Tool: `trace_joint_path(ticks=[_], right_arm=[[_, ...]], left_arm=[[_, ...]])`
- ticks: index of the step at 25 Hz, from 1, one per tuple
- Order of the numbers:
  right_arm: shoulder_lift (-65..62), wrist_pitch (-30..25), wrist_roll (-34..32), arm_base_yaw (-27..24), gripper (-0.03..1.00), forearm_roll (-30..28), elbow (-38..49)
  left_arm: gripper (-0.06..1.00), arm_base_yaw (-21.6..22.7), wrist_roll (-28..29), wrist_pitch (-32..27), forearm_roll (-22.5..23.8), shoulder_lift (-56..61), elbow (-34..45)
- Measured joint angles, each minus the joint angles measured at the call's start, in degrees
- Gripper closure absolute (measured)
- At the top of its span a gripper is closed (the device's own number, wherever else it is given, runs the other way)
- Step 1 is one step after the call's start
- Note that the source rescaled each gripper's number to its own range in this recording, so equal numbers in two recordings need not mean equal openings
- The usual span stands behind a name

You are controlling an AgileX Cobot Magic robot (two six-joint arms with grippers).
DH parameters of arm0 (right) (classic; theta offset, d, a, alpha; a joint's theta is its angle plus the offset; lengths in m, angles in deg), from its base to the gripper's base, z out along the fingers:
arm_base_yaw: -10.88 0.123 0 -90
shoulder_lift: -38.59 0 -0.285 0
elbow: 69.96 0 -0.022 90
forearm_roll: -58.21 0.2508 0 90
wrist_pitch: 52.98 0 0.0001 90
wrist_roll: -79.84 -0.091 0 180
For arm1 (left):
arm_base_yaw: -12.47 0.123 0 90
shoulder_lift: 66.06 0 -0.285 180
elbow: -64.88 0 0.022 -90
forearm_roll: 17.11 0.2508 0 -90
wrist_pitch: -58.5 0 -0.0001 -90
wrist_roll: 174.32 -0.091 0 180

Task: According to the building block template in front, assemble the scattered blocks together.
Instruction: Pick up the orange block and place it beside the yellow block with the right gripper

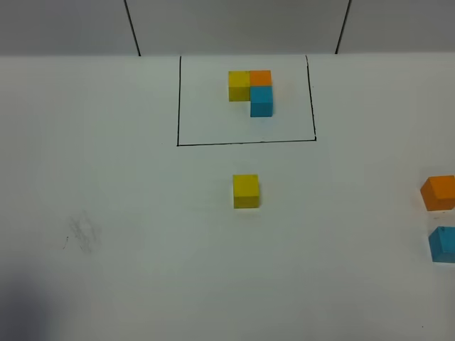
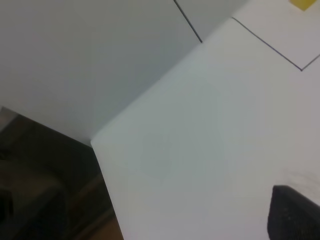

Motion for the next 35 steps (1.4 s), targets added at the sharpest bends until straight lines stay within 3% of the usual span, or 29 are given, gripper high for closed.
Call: trace_joint_path(ticks=[5, 11, 19, 25, 35], right_arm=[[0.0, 0.0, 0.0, 0.0, 0.97, 0.0, 0.0], [0.0, 0.0, 0.0, 0.0, 0.97, 0.0, 0.0], [0.0, 0.0, 0.0, 0.0, 0.97, 0.0, 0.0], [0.0, 0.0, 0.0, 0.0, 0.97, 0.0, 0.0], [0.0, 0.0, 0.0, 0.0, 0.97, 0.0, 0.0]], left_arm=[[0.25, 1.4, -0.1, 0.0, -2.8, 14.8, 3.5], [0.25, 10.1, -1.5, -0.1, -10.2, 25.8, 5.3], [0.25, 21.6, 15.2, -0.1, -14.5, 34.0, 13.8], [0.26, 28.0, 17.4, -0.1, -20.1, 36.3, 24.6], [0.26, 29.1, 21.7, 5.2, -21.0, 36.3, 40.0]])
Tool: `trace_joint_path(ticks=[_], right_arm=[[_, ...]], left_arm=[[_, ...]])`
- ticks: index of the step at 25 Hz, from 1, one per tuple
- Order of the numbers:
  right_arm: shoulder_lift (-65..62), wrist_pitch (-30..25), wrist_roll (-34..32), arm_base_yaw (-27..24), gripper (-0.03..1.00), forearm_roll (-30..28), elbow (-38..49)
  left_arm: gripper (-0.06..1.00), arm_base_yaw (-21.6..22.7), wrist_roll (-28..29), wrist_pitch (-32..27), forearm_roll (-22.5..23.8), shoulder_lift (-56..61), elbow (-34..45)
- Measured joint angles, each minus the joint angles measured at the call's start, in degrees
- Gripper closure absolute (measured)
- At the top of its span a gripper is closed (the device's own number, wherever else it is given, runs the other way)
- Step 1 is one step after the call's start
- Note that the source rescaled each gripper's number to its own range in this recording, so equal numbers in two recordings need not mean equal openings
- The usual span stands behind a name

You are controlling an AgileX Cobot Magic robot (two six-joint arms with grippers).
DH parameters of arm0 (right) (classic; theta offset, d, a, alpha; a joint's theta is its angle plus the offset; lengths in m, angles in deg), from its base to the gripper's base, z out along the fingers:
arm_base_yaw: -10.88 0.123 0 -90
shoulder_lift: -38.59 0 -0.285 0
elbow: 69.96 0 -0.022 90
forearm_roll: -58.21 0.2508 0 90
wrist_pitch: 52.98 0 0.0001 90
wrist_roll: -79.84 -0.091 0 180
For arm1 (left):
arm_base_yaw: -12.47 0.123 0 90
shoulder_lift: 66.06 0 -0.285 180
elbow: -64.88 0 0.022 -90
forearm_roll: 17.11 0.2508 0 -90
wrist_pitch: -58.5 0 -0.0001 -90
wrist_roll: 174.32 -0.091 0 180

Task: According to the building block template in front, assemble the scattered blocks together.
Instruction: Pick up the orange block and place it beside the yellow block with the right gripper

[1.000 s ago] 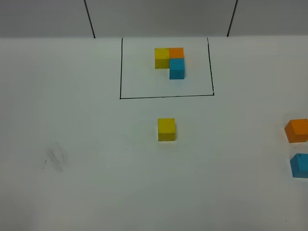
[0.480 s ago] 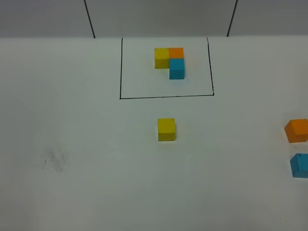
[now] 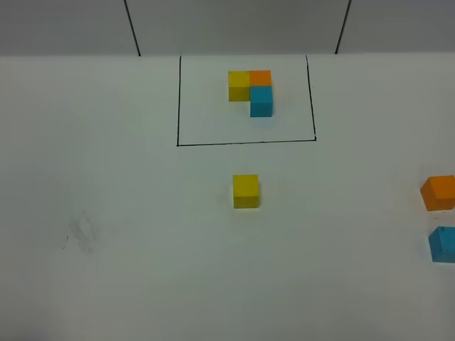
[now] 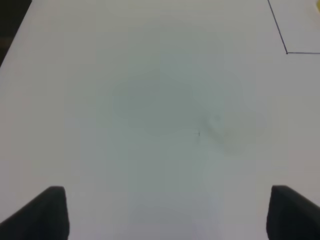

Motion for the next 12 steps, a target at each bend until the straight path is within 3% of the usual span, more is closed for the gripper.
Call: trace_joint_path(ticks=[12], right_arm=[[0.0, 0.0, 0.0, 0.0, 0.97, 0.0, 0.0]], left_arm=[[0.26, 0.0, 0.4, 1.7, 0.1, 0.0, 1.7]])
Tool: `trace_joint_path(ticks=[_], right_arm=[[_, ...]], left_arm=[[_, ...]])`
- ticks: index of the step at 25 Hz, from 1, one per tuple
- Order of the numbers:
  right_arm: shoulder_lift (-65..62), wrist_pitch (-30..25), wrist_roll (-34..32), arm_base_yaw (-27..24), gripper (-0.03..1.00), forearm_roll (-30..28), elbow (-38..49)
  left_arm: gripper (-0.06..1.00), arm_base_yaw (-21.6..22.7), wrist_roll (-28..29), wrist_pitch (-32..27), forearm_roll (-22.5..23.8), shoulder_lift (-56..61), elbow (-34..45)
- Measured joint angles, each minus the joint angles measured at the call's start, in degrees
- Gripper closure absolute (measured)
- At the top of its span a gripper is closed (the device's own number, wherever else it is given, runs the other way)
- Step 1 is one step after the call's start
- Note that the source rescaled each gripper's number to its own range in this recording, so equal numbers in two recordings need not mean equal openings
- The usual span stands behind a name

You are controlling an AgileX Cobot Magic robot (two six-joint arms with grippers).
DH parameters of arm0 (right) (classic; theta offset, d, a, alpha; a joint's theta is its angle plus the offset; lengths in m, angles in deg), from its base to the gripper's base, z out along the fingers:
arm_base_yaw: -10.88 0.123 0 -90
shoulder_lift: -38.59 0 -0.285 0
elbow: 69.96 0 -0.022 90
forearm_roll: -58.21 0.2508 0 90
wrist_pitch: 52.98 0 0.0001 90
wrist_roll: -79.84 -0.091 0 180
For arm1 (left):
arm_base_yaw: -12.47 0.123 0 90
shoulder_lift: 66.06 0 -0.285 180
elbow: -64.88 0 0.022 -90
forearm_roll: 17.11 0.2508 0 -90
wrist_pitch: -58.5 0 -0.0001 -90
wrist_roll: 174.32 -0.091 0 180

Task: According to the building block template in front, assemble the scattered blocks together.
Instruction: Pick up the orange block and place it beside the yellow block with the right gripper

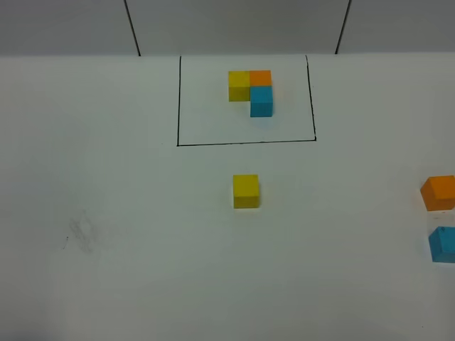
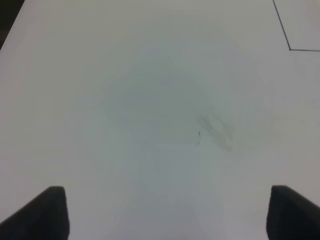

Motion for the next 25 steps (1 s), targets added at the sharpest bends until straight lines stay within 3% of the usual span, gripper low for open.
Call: trace_joint_path(ticks=[25], right_arm=[[0.3, 0.0, -0.6, 0.0, 0.96, 0.1, 0.0]], left_arm=[[0.26, 0.0, 0.0, 0.0, 0.0, 0.0, 0.0]])
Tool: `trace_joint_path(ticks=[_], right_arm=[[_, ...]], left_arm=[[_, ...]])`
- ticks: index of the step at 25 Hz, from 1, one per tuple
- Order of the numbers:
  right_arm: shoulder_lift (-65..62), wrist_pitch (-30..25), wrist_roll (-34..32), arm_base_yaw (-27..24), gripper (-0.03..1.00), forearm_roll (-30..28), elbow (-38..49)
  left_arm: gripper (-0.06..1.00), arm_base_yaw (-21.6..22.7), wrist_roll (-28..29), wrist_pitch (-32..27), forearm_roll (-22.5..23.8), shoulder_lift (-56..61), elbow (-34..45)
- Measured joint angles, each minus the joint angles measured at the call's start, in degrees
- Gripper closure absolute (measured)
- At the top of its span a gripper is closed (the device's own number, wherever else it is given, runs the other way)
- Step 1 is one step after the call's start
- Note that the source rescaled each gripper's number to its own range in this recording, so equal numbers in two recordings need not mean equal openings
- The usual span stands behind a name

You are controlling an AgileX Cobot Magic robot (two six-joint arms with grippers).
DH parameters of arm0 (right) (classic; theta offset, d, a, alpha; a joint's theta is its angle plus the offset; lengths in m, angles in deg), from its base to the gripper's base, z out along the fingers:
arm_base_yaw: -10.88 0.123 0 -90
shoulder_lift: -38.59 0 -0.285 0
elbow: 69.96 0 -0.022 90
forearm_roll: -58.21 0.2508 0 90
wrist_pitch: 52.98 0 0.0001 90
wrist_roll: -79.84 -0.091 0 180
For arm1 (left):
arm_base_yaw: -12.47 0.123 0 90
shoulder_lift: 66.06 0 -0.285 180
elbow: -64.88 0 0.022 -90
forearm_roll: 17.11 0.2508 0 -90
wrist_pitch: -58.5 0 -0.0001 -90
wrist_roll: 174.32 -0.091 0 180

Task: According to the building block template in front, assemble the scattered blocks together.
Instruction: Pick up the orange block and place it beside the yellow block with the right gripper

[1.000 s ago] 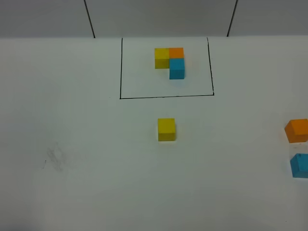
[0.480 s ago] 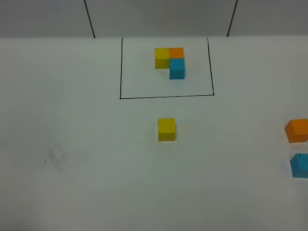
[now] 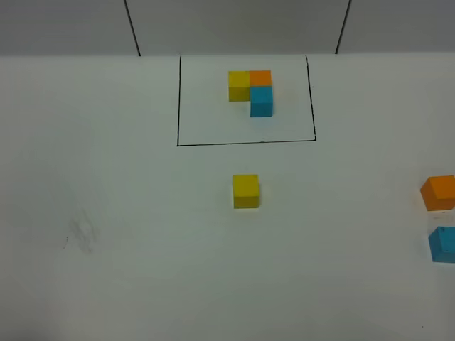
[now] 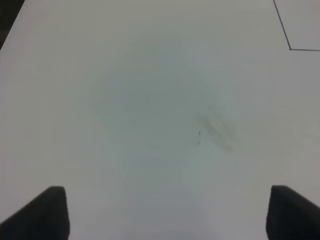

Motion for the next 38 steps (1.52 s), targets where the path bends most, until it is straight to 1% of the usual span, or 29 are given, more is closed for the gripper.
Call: trace_joint_path(ticks=[3, 6, 8, 9, 14, 16, 19, 24, 27, 29, 32, 38], right_arm=[[4.0, 1.2, -2.5, 0.0, 0.91, 0.0, -0.8], [12.7, 4.4, -4.8, 0.0, 0.78, 0.1, -2.8], [20.7, 6.4, -5.0, 0.0, 0.66, 0.1, -4.5], [24.9, 7.2, -4.9, 0.0, 0.58, 0.1, -5.4], [44.9, 11.3, -4.3, 0.0, 0.11, -0.2, -10.5], [52.8, 12.8, -4.3, 0.0, 0.02, -0.2, -13.1], [62.9, 14.5, -4.2, 0.0, -0.02, -1.5, -16.7], [76.4, 15.8, -3.2, 0.0, -0.03, -3.4, -22.5], [82.0, 18.7, -1.9, 0.0, -0.03, -3.5, -24.4], [84.4, 20.8, -1.5, -0.5, -0.03, -2.7, -24.7], [88.0, 22.2, -0.7, -1.8, -0.03, -0.2, -24.8], [94.9, 24.8, 4.1, -2.3, 0.0, 1.8, -24.8]], left_arm=[[0.26, 0.0, 0.0, 0.0, 0.0, 0.0, 0.0], [0.26, 0.0, 0.0, 0.1, 0.0, 0.0, 0.0], [0.26, 0.0, 0.0, 0.1, 0.0, 0.0, 0.0], [0.26, 0.0, 0.0, 0.2, 0.0, 0.0, 0.0], [0.26, 0.0, 0.0, 0.3, 0.0, 0.0, 0.0], [0.26, 0.0, 0.0, 0.3, 0.0, 0.0, 0.0], [0.26, 0.0, 0.0, 0.3, 0.0, 0.0, 0.0], [0.26, 0.0, 0.0, 0.3, 0.0, 0.0, 0.0], [0.26, 0.0, 0.0, 0.3, 0.0, 0.0, 0.0], [0.26, 0.0, 0.0, 0.3, 0.0, 0.0, 0.0], [0.26, 0.0, 0.0, 0.3, 0.0, 0.0, 0.0], [0.26, 0.0, 0.0, 0.3, 0.0, 0.0, 0.0]])
